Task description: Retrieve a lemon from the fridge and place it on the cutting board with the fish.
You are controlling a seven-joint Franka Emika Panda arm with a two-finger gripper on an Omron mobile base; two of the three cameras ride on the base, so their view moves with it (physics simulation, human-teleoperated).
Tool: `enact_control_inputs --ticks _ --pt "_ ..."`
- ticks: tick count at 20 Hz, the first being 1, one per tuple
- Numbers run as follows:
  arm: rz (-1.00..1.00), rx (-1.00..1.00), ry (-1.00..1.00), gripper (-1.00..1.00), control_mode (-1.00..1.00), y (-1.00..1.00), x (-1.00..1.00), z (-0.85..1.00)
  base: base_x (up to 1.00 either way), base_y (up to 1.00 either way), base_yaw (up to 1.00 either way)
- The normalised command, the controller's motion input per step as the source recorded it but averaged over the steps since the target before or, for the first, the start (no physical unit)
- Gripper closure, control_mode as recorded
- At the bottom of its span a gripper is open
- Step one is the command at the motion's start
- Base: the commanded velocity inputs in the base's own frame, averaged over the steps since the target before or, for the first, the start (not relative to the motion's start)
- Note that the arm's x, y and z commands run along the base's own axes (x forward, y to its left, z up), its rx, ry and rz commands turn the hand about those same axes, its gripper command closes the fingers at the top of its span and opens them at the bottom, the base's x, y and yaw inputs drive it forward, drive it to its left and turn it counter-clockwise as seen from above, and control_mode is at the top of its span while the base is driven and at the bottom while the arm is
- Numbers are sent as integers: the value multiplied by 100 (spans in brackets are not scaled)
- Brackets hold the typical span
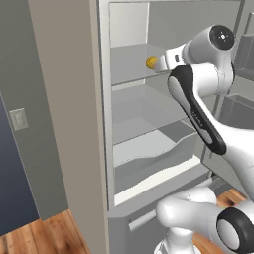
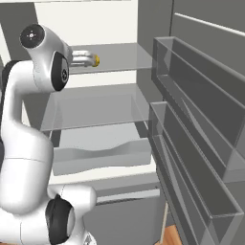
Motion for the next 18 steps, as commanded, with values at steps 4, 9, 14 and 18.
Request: enact_control_inputs --ticks 4,9,14,18 --pt "0 -4 8 -100 -100 0 57 2 0 0 0" --pt "1 -2 9 -100 -100 0 48 0 0 0 0" --pt "1 0 1 -100 -100 0 56 0 0 0 0" --pt "0 0 -1 -100 -100 0 31 -12 0 0 0"
